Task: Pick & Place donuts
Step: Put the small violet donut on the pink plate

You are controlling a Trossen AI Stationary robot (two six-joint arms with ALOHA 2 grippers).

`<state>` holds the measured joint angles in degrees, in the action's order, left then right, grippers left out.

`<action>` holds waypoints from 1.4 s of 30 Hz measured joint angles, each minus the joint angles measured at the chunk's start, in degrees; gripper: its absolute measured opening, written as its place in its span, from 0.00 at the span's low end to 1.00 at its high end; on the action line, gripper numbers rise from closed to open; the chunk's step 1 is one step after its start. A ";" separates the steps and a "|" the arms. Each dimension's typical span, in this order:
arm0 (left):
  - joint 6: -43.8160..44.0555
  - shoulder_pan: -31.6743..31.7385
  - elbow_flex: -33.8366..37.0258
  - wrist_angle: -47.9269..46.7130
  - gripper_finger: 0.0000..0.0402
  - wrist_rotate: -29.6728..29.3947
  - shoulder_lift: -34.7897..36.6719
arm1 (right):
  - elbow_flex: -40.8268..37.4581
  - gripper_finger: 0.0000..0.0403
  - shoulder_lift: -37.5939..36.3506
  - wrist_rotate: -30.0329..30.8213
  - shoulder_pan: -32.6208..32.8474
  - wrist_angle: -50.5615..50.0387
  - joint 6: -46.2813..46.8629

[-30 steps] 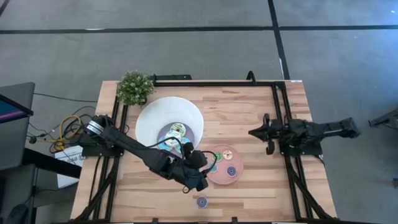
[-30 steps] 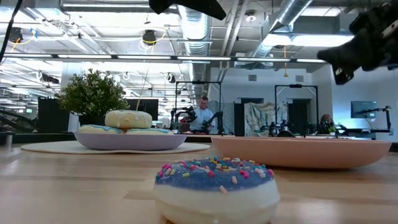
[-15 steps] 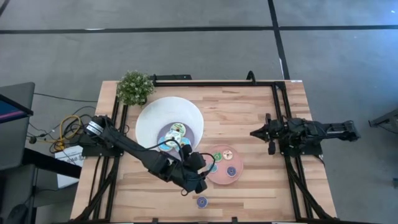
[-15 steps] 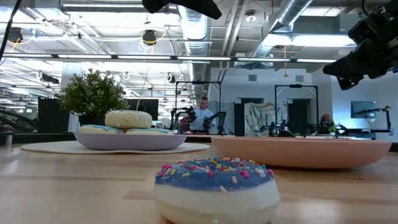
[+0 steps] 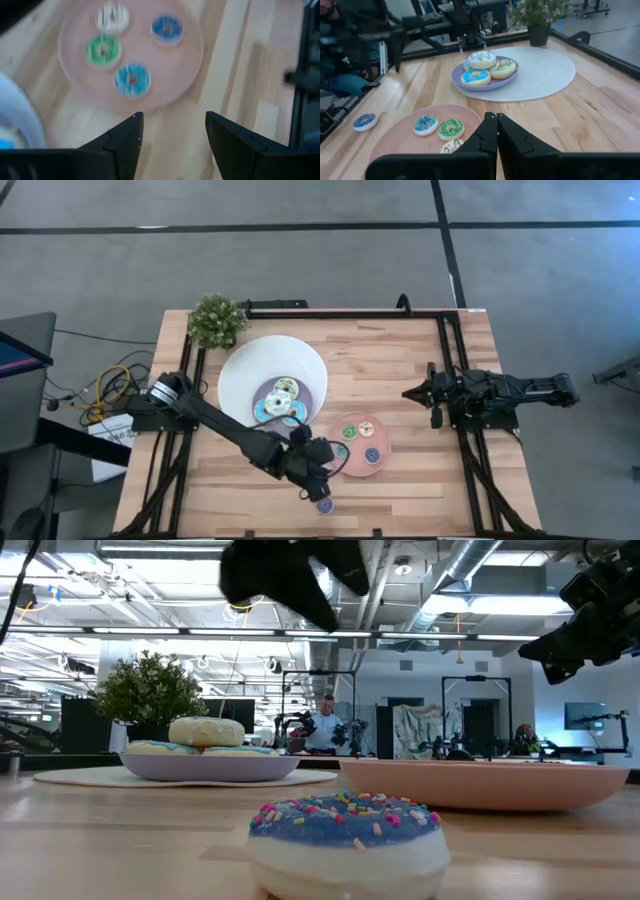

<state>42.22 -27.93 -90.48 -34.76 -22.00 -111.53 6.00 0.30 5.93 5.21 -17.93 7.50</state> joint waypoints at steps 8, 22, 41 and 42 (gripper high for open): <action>-4.59 -3.79 -10.31 -8.56 0.52 3.99 -7.74 | -0.04 0.00 1.18 0.03 0.00 0.22 0.03; -15.63 -6.29 -26.30 -20.92 0.54 11.62 -20.97 | -0.04 0.00 1.14 0.07 0.00 0.28 0.03; -28.62 -5.77 -25.97 -11.35 0.84 9.79 -26.14 | -0.05 0.00 1.18 0.09 0.00 0.19 0.03; -28.63 -5.73 -25.97 -11.70 0.84 9.64 -26.14 | -0.04 0.00 1.11 0.08 0.00 0.22 0.03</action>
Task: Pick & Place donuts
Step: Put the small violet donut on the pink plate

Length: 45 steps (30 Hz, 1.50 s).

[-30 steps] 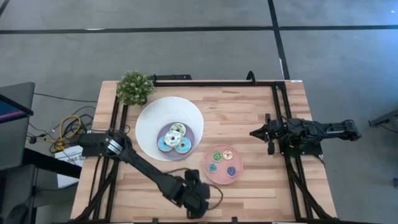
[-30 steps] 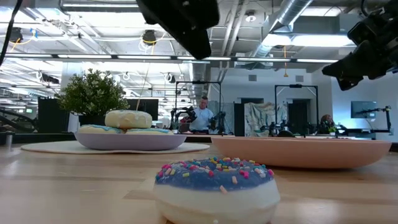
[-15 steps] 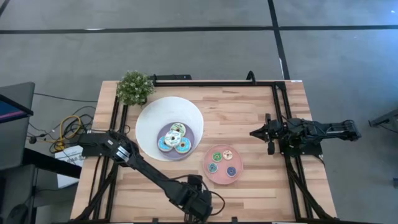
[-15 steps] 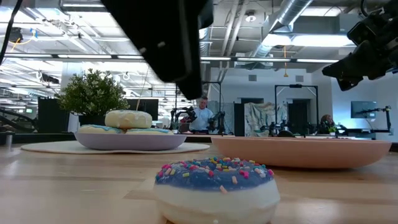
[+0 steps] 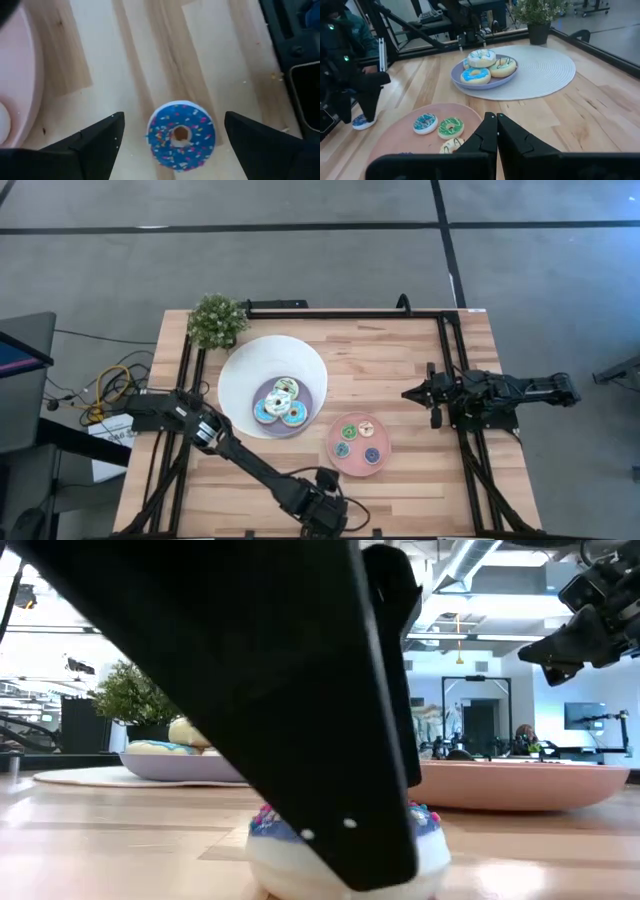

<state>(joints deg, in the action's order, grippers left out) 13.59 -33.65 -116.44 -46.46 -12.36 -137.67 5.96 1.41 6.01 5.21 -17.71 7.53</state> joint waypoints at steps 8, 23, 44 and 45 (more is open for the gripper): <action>-0.90 0.05 1.30 -0.52 0.82 2.58 -0.33 | 0.00 0.00 0.04 0.01 0.00 0.06 0.00; -0.40 -0.12 1.38 -1.02 0.60 4.05 -0.33 | 0.00 0.00 0.04 -0.01 0.00 0.06 0.00; 9.63 4.77 -4.37 -7.80 0.49 -2.45 -0.35 | 0.00 0.00 0.03 -0.01 0.00 0.07 0.00; 9.61 5.58 -5.58 -8.12 0.49 -2.47 -0.35 | -0.02 0.00 0.04 -0.01 0.00 0.06 0.00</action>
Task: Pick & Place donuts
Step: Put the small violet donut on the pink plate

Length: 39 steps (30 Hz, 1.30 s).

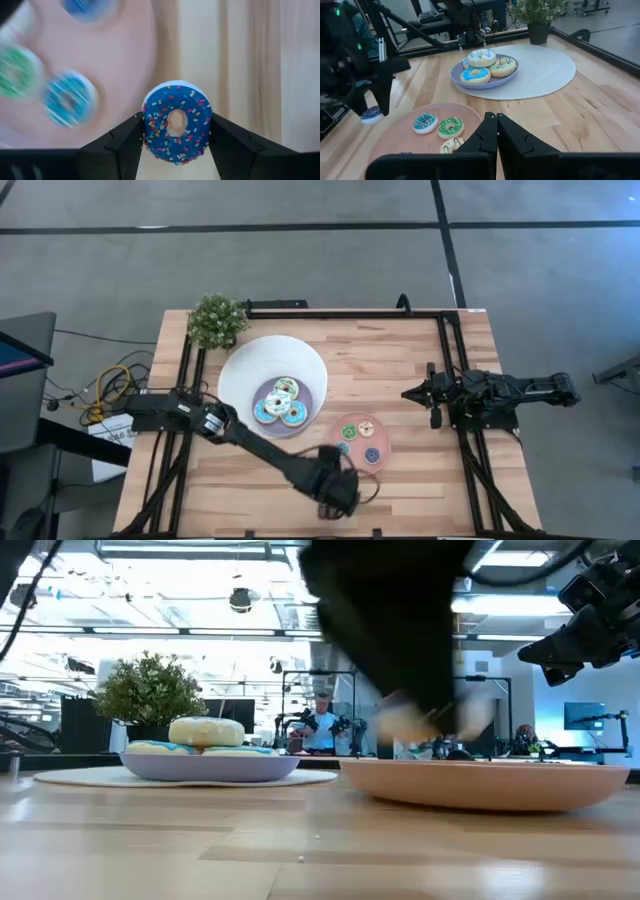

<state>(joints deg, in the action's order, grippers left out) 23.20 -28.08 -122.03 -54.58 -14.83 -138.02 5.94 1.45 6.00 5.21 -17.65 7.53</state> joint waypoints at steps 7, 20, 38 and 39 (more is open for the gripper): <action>-0.03 5.77 -3.46 0.66 0.49 1.61 0.07 | 0.02 0.00 0.00 0.02 0.00 0.02 0.00; -8.81 9.47 -2.35 9.65 0.49 5.01 -2.34 | 0.02 0.00 0.00 0.01 0.00 0.02 0.01; -9.09 10.36 -2.35 8.02 0.49 5.02 -2.73 | 0.02 0.00 0.05 0.02 0.00 0.00 0.02; -9.20 10.38 -2.35 7.93 0.49 5.03 -2.73 | 0.02 0.00 0.05 0.00 0.00 0.00 0.01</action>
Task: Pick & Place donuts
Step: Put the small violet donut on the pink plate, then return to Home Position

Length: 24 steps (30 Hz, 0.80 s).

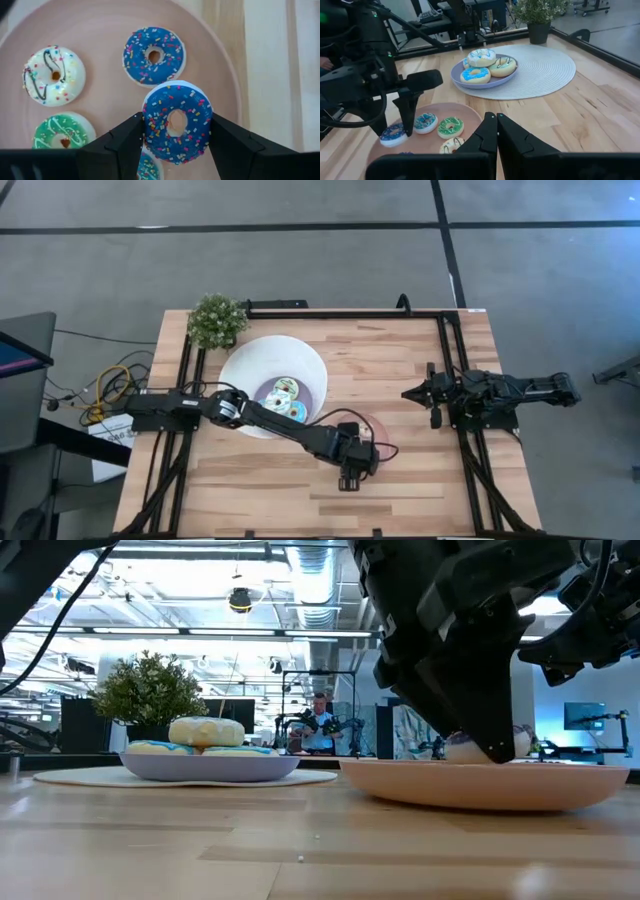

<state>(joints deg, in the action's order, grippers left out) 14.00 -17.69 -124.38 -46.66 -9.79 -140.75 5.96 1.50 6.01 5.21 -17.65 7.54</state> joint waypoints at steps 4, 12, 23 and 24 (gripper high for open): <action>0.06 0.07 0.00 -0.14 0.52 0.51 0.00 | 0.00 0.00 0.00 0.01 0.00 0.00 -0.01; 0.06 0.17 0.00 -0.40 0.68 0.42 -0.02 | 0.00 0.00 0.00 0.00 0.00 0.00 0.00; 2.06 1.73 -4.02 -4.33 0.74 0.42 0.53 | -0.02 0.00 0.00 -0.01 0.00 0.00 -0.01; 3.07 2.03 -5.60 -5.63 0.73 0.32 0.66 | 0.00 0.00 0.00 0.00 0.00 0.00 -0.01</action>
<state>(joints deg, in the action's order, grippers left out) 17.07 -15.66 -129.97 -52.29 -9.48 -140.09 5.96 1.50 6.00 5.21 -17.65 7.53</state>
